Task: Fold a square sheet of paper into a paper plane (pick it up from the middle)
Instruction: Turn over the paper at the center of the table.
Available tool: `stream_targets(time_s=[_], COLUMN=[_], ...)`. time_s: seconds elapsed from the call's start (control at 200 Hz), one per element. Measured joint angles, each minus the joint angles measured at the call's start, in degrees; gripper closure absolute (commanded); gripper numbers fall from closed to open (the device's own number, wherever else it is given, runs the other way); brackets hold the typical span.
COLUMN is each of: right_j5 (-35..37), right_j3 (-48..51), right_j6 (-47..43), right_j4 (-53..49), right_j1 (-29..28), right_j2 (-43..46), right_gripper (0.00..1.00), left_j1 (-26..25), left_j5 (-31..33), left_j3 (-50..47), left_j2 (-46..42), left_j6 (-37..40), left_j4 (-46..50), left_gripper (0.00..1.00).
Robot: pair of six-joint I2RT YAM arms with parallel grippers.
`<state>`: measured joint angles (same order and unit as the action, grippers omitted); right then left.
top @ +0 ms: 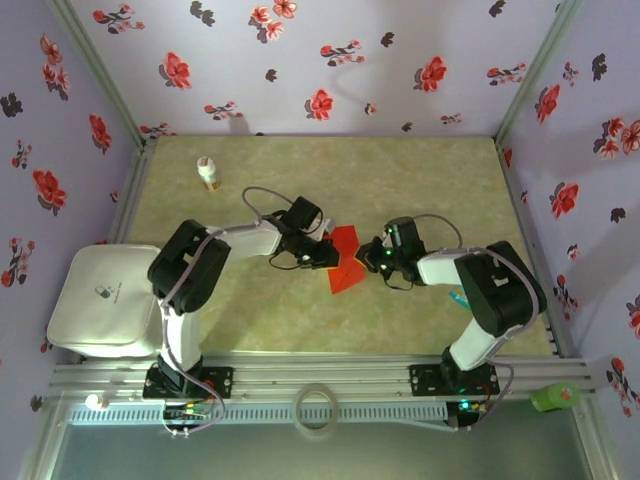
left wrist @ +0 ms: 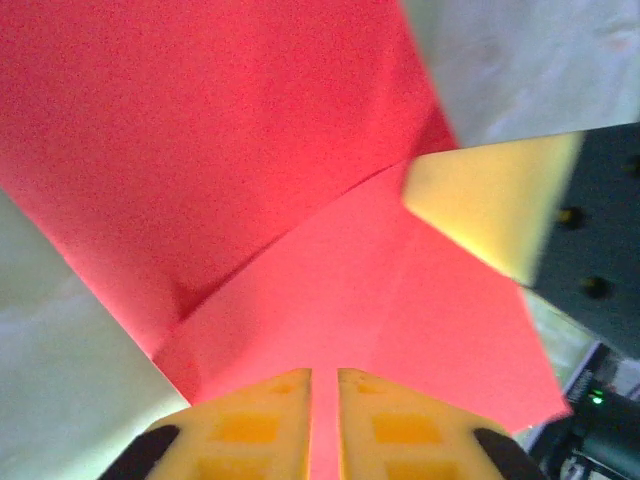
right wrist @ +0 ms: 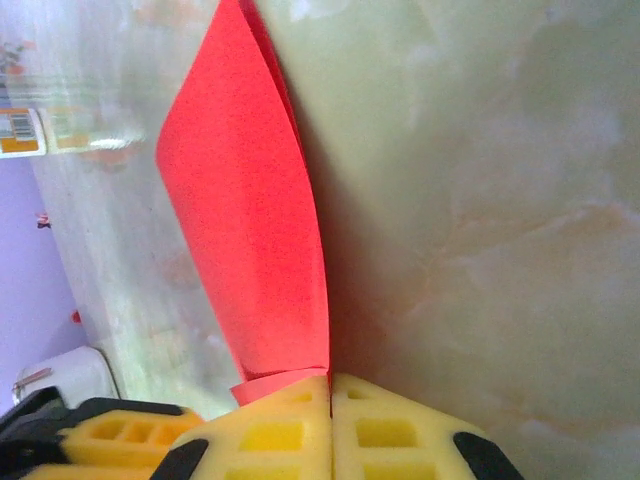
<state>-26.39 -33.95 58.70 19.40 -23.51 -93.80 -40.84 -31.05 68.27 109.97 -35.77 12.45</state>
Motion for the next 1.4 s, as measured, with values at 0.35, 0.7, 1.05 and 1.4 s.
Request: stream_targets(time_s=[0.35, 0.7, 1.05, 1.4], right_j5=[8.3, 29.0, 50.6, 58.2], right_j3=[-7.9, -22.4, -30.1, -40.9], right_j6=[-11.6, -23.3, -24.3, -26.2], right_j4=[-26.8, -56.7, -71.0, -73.5], right_j1=[-0.4, -6.4, -13.7, -25.4], right_j2=[14.2, 17.7, 8.9, -10.6], right_gripper=[0.95, 0.95, 0.98, 0.97], left_j1=[3.1, 8.2, 12.5, 21.9], left_j5=[12.0, 20.8, 22.5, 24.4], left_j3=[-5.8, -18.1, -21.6, -30.1], left_j2=[-20.8, -33.8, -39.4, -49.9], left_j6=[3.6, 4.1, 3.0, -3.3], left_j4=[0.3, -1.5, -3.2, -4.5], left_gripper=[0.66, 0.44, 0.17, 0.00])
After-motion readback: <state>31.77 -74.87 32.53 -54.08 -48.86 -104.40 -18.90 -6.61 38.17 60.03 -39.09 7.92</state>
